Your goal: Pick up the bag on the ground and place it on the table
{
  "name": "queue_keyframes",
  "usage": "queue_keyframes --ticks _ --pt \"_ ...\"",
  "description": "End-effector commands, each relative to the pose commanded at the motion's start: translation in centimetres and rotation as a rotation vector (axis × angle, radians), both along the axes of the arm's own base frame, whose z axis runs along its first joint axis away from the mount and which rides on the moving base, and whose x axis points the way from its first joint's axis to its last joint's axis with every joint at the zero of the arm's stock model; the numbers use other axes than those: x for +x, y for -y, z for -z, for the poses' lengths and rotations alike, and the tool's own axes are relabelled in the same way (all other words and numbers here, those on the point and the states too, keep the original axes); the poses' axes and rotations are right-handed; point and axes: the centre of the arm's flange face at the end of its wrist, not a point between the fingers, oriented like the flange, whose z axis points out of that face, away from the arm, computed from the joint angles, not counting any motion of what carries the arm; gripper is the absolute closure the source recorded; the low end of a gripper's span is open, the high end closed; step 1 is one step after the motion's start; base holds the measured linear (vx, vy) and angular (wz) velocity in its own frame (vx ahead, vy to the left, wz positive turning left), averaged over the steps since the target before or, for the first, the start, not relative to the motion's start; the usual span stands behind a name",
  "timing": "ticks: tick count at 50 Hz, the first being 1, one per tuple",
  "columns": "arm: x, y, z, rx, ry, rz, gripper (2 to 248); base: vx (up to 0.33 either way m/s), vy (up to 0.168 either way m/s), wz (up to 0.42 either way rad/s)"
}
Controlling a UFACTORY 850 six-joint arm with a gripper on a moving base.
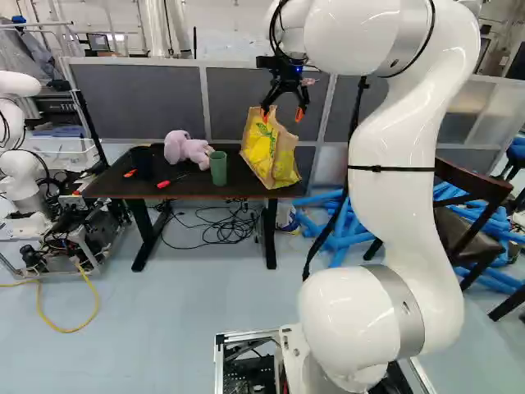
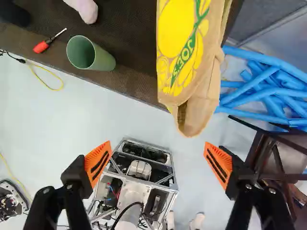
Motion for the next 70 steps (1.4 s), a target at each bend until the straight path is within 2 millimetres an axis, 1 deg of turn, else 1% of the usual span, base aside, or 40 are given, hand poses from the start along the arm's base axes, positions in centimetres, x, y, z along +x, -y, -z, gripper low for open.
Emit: queue_keyframes --ticks 48,70 --pt "0.0 0.0 0.0 0.0 0.0 0.0 3 -0.108 -0.001 0.005" --pt "0.0 0.0 0.0 0.0 0.0 0.0 3 -0.019 0.0 0.002"
